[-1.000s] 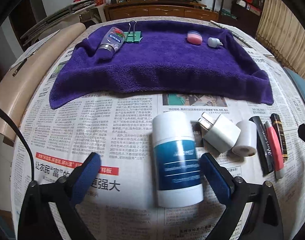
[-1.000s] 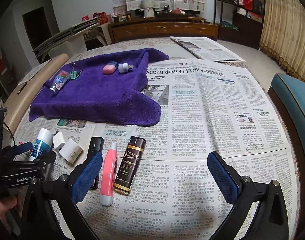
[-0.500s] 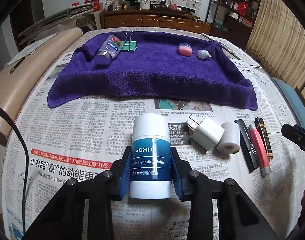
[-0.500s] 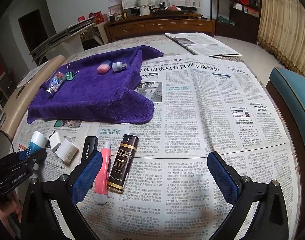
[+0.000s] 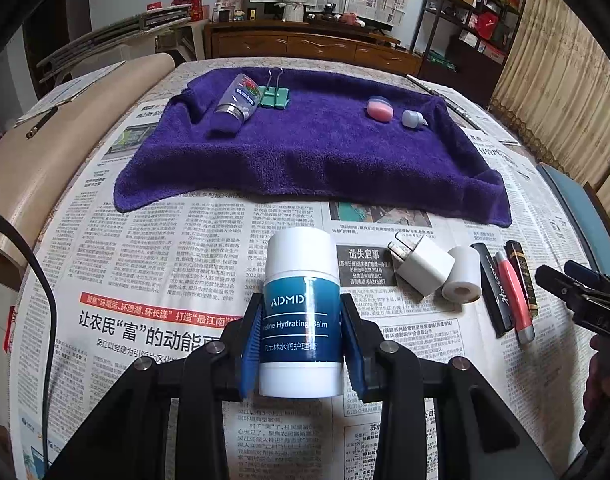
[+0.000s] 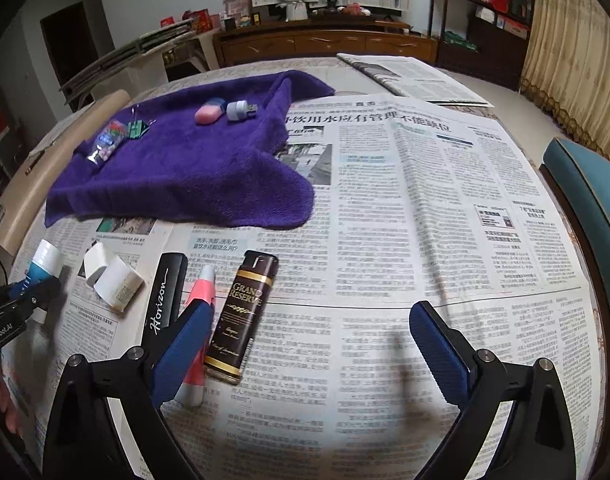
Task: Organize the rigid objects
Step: 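Grasp the Grand Reserve bottle with the right tool while the left tool holds the balm stick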
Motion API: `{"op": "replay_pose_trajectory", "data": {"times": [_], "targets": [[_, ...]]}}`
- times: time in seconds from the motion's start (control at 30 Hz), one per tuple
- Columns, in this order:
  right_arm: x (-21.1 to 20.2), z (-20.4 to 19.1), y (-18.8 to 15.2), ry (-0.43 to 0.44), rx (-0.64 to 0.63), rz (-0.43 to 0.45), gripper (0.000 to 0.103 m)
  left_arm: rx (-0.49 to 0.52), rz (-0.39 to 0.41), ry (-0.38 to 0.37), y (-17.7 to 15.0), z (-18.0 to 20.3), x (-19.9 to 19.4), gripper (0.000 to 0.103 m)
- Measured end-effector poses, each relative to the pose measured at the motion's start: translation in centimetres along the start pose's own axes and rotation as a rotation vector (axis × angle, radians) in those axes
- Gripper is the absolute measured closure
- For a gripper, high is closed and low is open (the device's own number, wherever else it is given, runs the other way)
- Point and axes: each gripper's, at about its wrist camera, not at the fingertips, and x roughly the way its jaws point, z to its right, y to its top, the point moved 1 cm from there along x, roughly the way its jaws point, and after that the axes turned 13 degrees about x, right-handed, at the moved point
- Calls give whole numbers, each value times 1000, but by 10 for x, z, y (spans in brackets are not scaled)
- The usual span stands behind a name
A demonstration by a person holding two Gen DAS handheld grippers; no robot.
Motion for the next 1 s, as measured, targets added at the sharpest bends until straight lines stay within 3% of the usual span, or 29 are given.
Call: {"op": "replay_pose_trajectory", "data": {"times": [0.2,0.4,0.63,0.83,0.9,1.0], "targets": [[13,-10,-7,-76,-48,-3,4,2,-9,-15,-2,-2,3,69],[19,-16,-11,-75,-28,5,5,-10,-12,-27,-6,-9,2,69],[12,-21,-18,-59,-20,35,17,-10,-20,-23,-7,-11,3,69],[7,-30,-20,-29,-49,57,57,-12,-26,-24,-7,-13,3,69],[6,-30,-21,-15,-53,56,79,-11,-27,-25,-7,-14,4,69],[4,-31,-22,-10,-77,50,80,-17,-27,-24,-7,-17,3,69]]}}
